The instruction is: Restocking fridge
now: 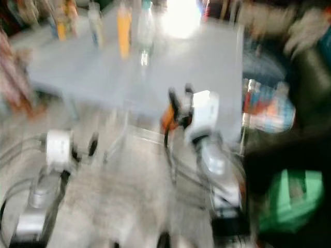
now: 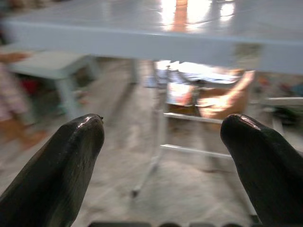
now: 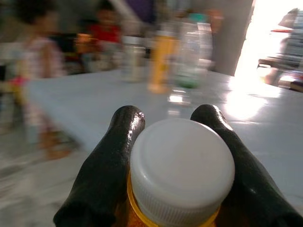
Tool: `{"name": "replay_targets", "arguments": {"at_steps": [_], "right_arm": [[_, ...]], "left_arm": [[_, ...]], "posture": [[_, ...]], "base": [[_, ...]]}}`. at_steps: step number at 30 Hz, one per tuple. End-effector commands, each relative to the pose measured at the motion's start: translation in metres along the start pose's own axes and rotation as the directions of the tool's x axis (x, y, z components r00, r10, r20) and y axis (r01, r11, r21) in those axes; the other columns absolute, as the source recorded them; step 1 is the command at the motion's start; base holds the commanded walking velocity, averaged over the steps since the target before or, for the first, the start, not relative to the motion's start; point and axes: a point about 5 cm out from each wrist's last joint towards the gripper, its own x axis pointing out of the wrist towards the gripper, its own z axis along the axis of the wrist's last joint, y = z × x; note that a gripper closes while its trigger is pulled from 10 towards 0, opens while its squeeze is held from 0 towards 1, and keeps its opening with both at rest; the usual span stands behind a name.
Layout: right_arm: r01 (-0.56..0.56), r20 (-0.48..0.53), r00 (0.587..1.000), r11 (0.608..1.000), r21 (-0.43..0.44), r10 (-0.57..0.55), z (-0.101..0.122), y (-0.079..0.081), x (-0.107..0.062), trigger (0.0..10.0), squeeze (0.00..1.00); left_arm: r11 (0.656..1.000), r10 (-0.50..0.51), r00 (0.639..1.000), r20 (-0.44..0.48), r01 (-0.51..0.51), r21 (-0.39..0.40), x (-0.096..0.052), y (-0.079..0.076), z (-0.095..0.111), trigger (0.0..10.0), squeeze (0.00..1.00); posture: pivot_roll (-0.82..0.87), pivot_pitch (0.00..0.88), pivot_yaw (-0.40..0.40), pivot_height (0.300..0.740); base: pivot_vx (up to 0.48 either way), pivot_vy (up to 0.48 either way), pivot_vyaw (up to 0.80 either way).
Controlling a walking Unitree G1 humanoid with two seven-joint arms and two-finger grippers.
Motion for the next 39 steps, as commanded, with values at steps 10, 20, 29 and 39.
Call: {"name": "replay_targets", "arguments": {"at_steps": [10,20,29,39], "right_arm": [[-0.064,-0.117,0.991,0.996,-0.062,0.056,-0.042,-0.003,-0.018,10.0,0.0],[0.013,-0.146,0.989,0.995,-0.097,-0.027,-0.056,-0.015,-0.041,10.0,0.0],[0.052,-0.15,0.986,0.991,-0.12,-0.07,-0.059,-0.021,-0.052,10.0,0.0],[0.136,-0.161,0.975,0.983,-0.122,-0.155,-0.065,-0.028,-0.062,10.0,0.0]], "left_arm": [[0.998,0.018,0.998,-0.052,-0.014,0.068,0.001,0.005,-0.024,10.0,0.0],[1.0,0.006,0.999,-0.053,-0.004,0.027,-0.003,-0.002,-0.033,10.0,0.0],[1.0,-0.011,0.998,-0.064,0.01,-0.022,-0.01,-0.001,-0.04,10.0,0.0],[0.999,0.028,0.999,-0.036,-0.03,-0.042,-0.023,0.007,-0.039,10.0,0.0]], "posture": [[0.04,0.0,-0.053,0.74],[0.01,0.0,-0.046,0.74],[0.01,0.0,-0.047,0.74],[0.01,0.0,-0.042,0.74]], "base": [[0.0,-0.077,0.79],[0.0,-0.081,0.79],[0.0,0.0,0.79],[0.0,0.0,0.79]]}}
